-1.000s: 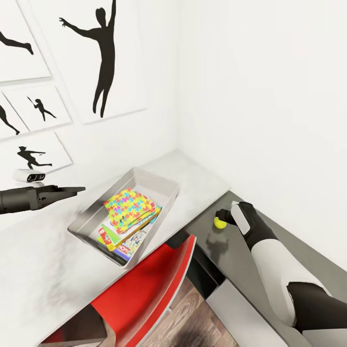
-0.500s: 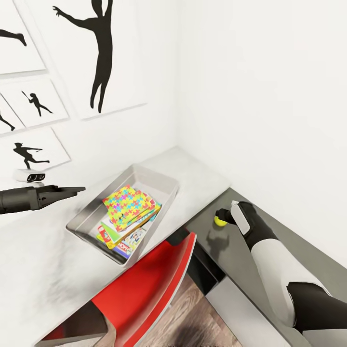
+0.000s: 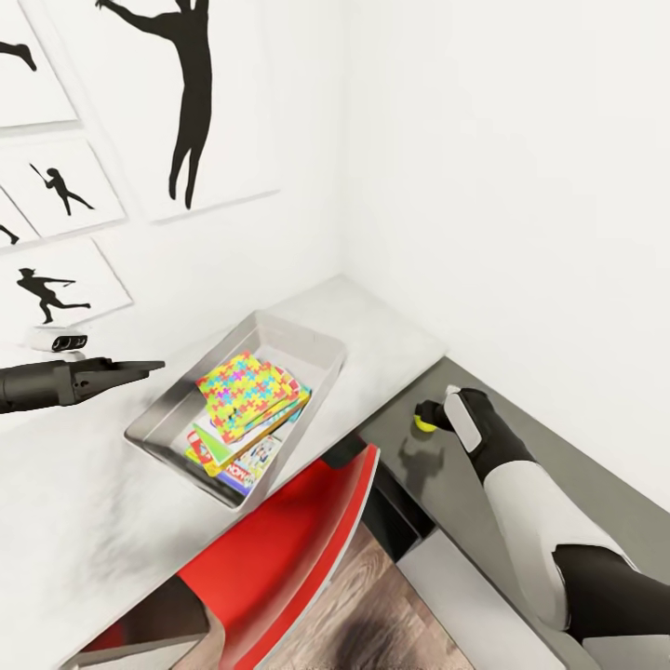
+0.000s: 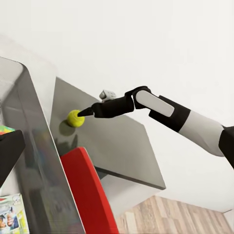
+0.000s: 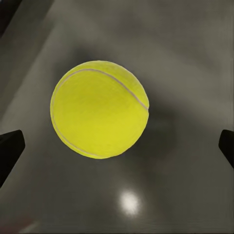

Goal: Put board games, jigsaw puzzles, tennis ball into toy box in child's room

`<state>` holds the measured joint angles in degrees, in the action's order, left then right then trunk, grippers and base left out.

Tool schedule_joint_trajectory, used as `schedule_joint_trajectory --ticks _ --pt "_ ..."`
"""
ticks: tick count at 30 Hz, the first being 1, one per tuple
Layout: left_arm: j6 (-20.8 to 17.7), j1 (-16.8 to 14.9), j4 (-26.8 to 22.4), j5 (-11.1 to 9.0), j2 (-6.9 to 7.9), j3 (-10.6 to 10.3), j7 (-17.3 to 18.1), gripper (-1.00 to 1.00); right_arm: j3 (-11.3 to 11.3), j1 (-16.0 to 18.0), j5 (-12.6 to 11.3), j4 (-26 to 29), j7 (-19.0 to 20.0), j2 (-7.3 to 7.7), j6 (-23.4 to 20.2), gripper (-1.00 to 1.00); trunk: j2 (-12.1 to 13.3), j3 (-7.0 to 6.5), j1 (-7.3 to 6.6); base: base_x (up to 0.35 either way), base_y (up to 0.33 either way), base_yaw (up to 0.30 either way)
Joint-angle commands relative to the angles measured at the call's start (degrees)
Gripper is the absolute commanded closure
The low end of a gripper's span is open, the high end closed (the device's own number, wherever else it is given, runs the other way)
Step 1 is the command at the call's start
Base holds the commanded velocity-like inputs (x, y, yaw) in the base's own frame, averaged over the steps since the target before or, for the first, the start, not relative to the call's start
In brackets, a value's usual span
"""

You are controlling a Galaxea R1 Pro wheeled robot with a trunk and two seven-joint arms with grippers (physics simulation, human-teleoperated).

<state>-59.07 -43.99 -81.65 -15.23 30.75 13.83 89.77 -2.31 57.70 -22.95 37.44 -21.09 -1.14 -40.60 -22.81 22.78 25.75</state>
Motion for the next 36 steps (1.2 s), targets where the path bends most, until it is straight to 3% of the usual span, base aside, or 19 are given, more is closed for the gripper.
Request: schedule_joint_trajectory --ticks 1,15,36 --pt "-0.61 -0.04 0.00 0.02 0.04 0.00 0.23 -1.00 -0.16 0.04 -0.60 0.08 -0.49 -0.13 0.13 -1.00 -0.11 0.19 0.03 0.000 0.000 0.000" --pt "-0.61 -0.04 -0.17 0.02 0.10 0.05 0.23 -1.00 0.27 1.43 -0.52 0.04 -0.44 -1.98 1.13 -1.00 -0.11 1.50 0.03 0.000 0.000 0.000" --pt "-0.61 -0.06 -0.18 0.02 0.17 0.22 0.23 -1.00 0.29 2.38 -0.36 0.00 -0.52 -1.97 1.13 -1.00 -0.11 2.94 0.03 0.000 0.000 0.000"
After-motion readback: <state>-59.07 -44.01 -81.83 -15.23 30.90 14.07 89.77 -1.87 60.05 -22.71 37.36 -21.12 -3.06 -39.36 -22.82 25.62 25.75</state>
